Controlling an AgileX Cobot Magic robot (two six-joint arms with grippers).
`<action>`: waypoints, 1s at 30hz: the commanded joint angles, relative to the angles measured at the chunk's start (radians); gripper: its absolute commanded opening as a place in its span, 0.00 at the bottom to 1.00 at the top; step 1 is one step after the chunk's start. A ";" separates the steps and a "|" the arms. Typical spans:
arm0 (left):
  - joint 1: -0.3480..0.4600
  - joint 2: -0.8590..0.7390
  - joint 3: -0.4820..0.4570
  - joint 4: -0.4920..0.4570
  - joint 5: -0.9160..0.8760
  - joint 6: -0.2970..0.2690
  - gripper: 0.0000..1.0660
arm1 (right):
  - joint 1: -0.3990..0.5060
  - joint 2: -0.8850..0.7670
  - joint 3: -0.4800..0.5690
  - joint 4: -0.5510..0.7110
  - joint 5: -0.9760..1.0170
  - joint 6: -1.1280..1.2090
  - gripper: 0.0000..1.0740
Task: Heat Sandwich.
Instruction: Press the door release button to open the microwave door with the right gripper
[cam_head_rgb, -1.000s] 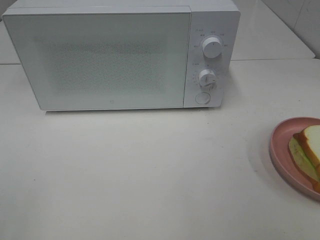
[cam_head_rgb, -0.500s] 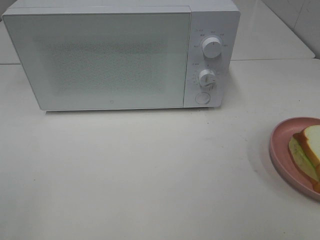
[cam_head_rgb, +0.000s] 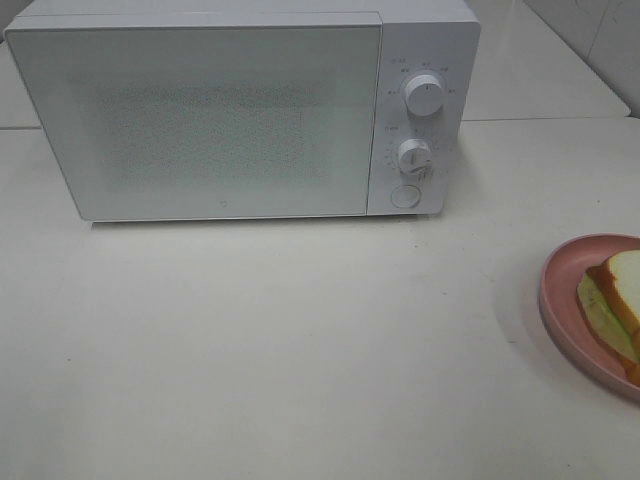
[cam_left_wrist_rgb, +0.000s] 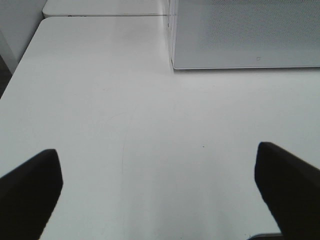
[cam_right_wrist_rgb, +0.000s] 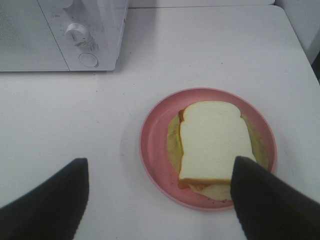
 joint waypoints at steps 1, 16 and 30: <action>0.000 -0.028 0.002 -0.004 -0.008 0.000 0.94 | -0.003 0.026 -0.004 0.001 -0.048 0.001 0.70; 0.000 -0.028 0.002 -0.004 -0.008 0.000 0.94 | -0.003 0.261 -0.004 0.001 -0.240 0.001 0.70; 0.000 -0.028 0.002 -0.004 -0.008 0.000 0.94 | -0.003 0.466 -0.004 0.004 -0.408 0.001 0.70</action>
